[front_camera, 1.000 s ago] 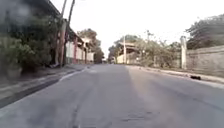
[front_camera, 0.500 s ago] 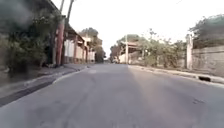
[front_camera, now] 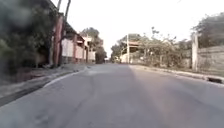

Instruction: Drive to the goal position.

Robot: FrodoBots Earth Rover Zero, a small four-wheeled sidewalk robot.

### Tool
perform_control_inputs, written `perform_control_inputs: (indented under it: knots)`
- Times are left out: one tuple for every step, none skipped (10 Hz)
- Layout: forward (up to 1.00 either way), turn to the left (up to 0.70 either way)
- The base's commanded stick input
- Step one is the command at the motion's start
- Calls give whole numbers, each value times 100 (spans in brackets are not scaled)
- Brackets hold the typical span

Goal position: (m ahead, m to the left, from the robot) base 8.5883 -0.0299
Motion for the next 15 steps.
perform_control_inputs:
  knots:
    - [100,36]
    - [100,18]
    - [100,0]
    - [100,0]
    - [100,0]
    - [100,0]
    - [100,0]
    - [100,0]
    - [100,0]
    - [100,0]
    - [100,0]
    - [100,0]
    - [100,0]
    - [100,0]
    - [100,0]
